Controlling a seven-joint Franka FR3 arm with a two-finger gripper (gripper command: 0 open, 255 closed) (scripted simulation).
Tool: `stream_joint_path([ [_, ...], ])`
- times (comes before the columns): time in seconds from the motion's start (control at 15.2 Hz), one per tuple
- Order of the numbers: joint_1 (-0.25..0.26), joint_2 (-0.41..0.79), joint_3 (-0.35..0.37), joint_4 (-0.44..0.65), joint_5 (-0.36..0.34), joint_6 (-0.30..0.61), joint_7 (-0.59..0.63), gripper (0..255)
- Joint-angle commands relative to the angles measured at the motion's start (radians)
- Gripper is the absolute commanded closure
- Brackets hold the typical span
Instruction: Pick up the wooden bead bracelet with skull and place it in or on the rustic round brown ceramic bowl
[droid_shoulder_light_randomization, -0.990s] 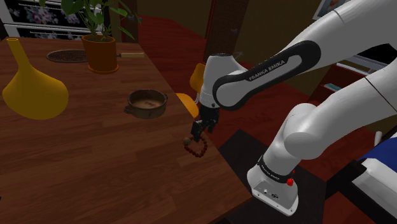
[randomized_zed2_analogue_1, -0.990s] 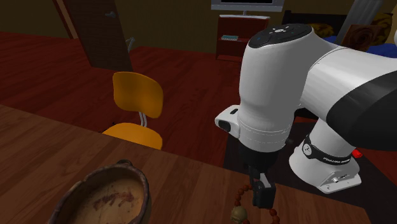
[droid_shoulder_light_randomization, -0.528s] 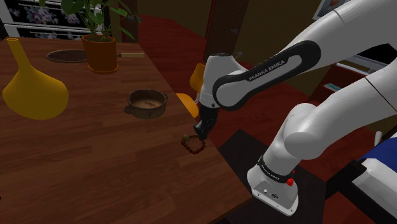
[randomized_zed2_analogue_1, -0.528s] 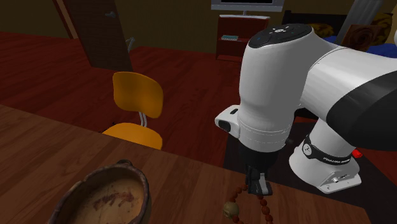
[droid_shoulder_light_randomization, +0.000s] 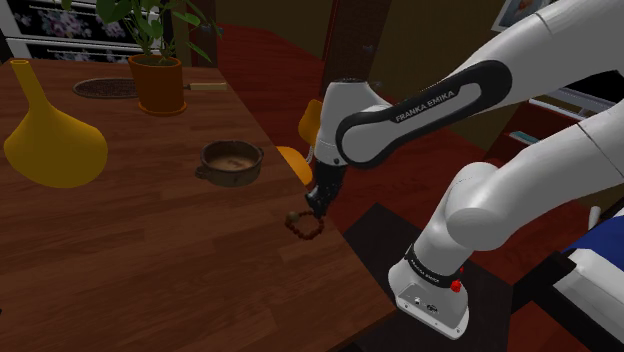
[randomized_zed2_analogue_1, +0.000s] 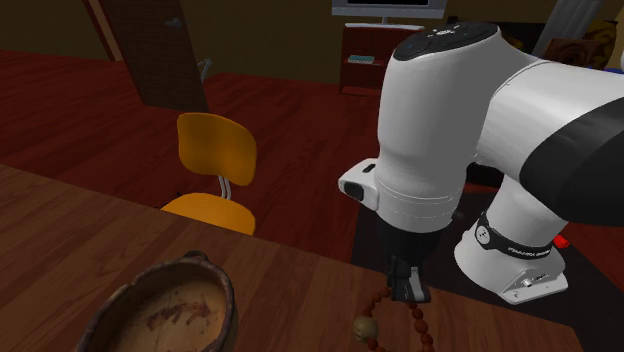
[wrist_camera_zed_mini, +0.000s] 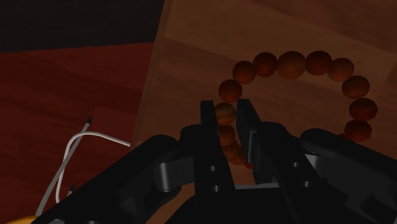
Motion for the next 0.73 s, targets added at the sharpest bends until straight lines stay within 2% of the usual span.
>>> stream_joint_path([
  [0.0,-0.001,-0.027,-0.004,0.011,-0.005,-0.038,0.003,255],
  [0.66,-0.007,-0.137,-0.028,0.086,-0.031,-0.222,0.017,255],
])
